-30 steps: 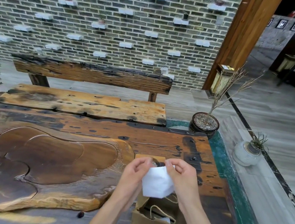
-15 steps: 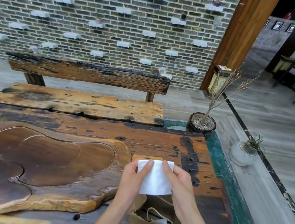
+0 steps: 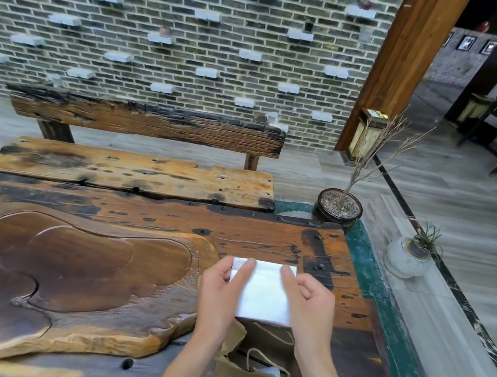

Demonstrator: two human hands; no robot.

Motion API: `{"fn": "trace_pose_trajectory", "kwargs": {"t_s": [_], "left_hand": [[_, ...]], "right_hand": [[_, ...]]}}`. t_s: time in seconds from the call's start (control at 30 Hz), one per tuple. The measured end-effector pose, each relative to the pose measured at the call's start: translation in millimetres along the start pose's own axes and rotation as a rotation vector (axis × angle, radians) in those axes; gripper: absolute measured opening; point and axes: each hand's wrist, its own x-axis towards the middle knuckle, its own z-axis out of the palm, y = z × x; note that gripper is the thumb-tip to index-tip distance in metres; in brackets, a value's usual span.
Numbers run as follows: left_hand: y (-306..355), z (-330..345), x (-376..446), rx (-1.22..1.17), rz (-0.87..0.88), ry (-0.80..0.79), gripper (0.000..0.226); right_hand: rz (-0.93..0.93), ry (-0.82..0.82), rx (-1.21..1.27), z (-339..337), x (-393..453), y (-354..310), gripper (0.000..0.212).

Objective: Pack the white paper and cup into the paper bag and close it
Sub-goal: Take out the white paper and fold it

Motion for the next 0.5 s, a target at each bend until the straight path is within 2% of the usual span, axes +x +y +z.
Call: {"fn": "trace_pose_trajectory", "kwargs": {"t_s": [0.1,0.2,0.27,0.37,0.5], "left_hand": [[2.1,-8.5,11.2,0.042,0.000,-0.149,0.033],[8.1,-15.9,25.1,0.244,-0.031,-0.425,0.040],[15.4,-18.0,29.7,0.296,-0.078,-0.547,0.041],[24.6,-18.3,27.3,0.106,-0.140,-0.481,0.024],[13.8,-17.1,13.2,-0.183,-0.222,-0.280,0.025]], "right_hand": [[0.000,-0.101,-0.003,-11.4,1.5,-4.1,0.028],[0.076,-0.419,-0.075,-22.1,6.9,-10.5,0.030],[0.045,-0.504,-0.177,-23.7,8.0,-10.9,0.019],[0.038,-0.376,-0.138,-20.4,3.6,-12.1,0.012],[0.054,-0.170,-0.043,-14.5,-2.7,-10.4,0.014]]}}
